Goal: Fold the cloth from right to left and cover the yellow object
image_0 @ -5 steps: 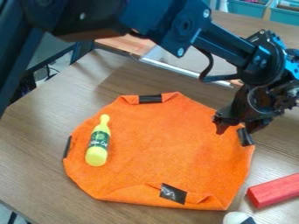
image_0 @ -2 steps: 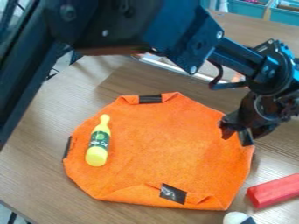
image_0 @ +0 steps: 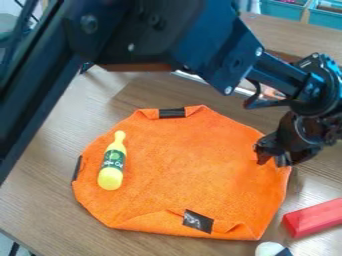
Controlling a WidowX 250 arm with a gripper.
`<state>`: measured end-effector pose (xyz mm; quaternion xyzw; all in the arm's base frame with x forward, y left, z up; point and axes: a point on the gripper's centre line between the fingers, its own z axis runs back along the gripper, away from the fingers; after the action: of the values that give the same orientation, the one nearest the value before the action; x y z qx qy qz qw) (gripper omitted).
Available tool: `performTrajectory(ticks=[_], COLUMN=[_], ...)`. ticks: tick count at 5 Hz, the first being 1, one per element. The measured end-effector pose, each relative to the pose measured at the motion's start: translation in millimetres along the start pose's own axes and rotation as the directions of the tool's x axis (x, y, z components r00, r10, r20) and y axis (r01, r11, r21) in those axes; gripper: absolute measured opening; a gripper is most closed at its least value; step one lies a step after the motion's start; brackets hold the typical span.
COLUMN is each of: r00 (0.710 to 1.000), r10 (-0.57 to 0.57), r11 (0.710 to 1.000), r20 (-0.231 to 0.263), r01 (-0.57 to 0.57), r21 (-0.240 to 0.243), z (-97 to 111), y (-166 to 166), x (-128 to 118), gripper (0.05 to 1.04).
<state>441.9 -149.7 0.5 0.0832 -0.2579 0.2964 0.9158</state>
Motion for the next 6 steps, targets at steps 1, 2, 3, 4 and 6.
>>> performTrajectory(ticks=[1,2,3,4,6], r00=[1.000,1.000,0.999,0.999,0.994], r10=[0.008,0.023,0.031,0.034,0.092], r11=[1.000,1.000,1.000,0.999,0.993], r20=[-0.006,-0.010,-0.019,-0.032,-0.051], r01=[-0.008,-0.023,-0.031,-0.035,-0.095], r21=[0.002,0.005,0.005,-0.021,-0.073], z=[-3,-4,-4,-5,13], y=[-1,-1,0,-2,16], x=[-2,-3,-4,-6,9], gripper=[0.941,0.654,0.358,0.157,0.068])
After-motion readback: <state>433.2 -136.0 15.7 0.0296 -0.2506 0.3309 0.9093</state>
